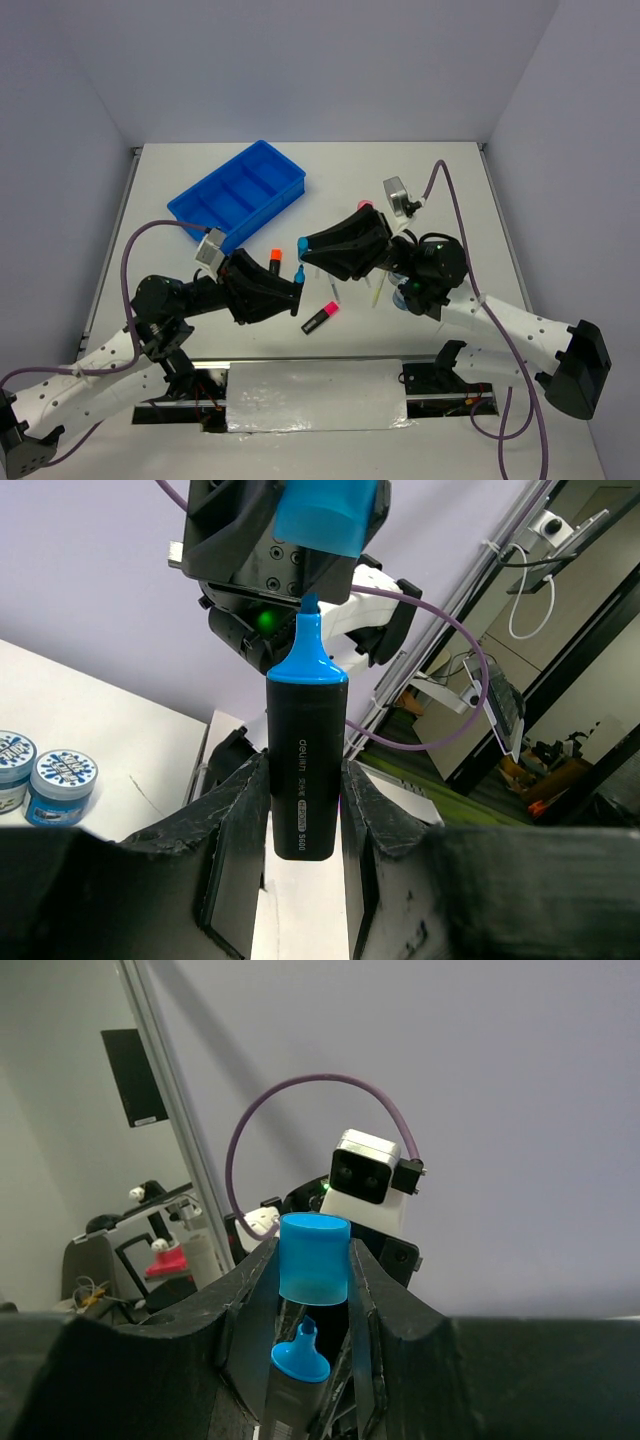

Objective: Sort the stationery into containers
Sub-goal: Close the pen cap on the pen.

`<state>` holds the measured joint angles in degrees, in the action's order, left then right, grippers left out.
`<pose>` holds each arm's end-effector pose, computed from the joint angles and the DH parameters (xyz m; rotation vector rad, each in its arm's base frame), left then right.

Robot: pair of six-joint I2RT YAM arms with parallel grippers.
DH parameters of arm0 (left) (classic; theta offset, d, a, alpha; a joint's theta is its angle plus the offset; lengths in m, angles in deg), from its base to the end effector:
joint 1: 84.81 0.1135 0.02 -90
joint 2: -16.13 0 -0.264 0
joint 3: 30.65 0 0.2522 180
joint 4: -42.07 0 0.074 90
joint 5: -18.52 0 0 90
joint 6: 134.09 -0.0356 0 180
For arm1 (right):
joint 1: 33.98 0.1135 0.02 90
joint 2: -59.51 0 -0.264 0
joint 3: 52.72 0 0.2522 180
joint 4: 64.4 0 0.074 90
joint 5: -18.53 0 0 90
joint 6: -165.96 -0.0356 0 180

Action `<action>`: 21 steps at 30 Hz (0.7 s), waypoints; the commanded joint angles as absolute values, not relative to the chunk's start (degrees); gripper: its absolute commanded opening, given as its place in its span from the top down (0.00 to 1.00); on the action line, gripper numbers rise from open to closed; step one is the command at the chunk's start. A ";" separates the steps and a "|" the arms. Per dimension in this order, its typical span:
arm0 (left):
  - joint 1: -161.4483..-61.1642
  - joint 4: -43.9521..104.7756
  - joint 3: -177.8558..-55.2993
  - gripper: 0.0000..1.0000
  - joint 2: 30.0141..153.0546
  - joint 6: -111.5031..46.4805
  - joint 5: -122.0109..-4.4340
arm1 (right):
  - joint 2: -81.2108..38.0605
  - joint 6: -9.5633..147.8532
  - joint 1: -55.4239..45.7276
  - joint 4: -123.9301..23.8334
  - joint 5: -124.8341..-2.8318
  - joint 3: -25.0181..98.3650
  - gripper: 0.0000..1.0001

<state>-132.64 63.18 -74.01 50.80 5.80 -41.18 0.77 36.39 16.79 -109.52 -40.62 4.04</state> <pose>0.0827 -0.1181 0.3538 0.5373 1.2064 -1.7677 0.1195 0.1753 0.4020 -0.6638 0.8471 1.6623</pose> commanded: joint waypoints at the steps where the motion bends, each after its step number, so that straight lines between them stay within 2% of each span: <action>1: -132.88 66.02 -74.55 1.00 49.79 5.13 -41.69 | 0.97 36.49 17.79 -114.01 -41.24 3.58 0.84; 21: -132.88 66.63 -73.85 1.00 49.18 4.34 -43.36 | -0.61 37.37 19.46 -114.28 -46.25 2.78 0.85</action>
